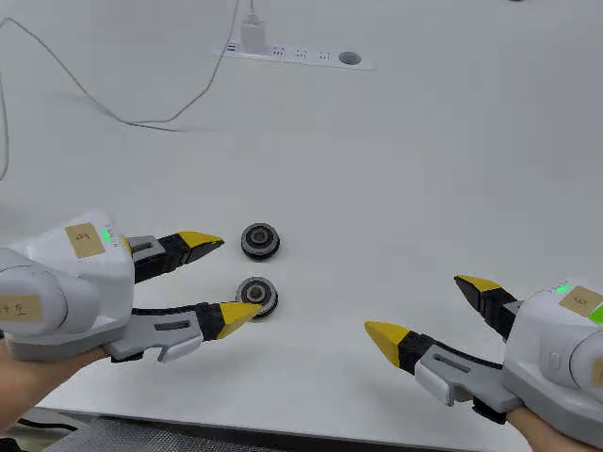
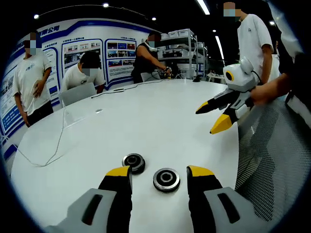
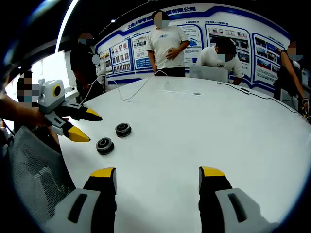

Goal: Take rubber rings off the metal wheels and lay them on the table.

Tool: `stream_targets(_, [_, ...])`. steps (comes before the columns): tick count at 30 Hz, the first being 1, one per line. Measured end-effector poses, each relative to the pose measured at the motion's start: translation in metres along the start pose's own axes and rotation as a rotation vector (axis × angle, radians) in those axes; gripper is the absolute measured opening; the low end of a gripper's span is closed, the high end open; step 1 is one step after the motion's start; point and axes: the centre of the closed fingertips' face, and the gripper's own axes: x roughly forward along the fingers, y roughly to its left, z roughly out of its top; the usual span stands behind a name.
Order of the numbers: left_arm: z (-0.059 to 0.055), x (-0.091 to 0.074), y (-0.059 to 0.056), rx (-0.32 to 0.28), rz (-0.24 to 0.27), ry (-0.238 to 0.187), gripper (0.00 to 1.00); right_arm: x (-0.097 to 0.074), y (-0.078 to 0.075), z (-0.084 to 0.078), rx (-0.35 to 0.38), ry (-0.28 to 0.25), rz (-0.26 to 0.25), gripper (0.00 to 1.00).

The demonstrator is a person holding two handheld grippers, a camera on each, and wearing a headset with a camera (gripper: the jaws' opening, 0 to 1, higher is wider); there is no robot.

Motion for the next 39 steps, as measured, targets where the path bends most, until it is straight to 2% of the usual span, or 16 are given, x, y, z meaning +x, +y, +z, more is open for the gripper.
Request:
stream_targets(6, [-0.002,0.004,0.001,0.008,-0.004,-0.006,0.35,0.002,0.001,-0.001,0.007,0.004,0.008,0.69])
stream_targets(10, [-0.007,0.007,-0.003,0.022,-0.031,0.016,0.31,0.003,0.003,-0.003,0.011,0.008,0.015,0.69])
stream_targets(17, [-0.012,0.012,-0.010,0.041,-0.058,0.037,0.28,0.003,0.005,-0.003,0.013,0.014,0.024,0.69])
stream_targets(30, [-0.020,0.017,-0.009,0.043,-0.055,0.064,0.18,0.003,0.005,-0.004,0.019,0.017,0.030,0.69])
stream_targets(39, [-0.023,0.020,-0.012,0.032,-0.072,0.069,0.18,0.004,0.005,-0.004,0.026,0.017,0.029,0.69])
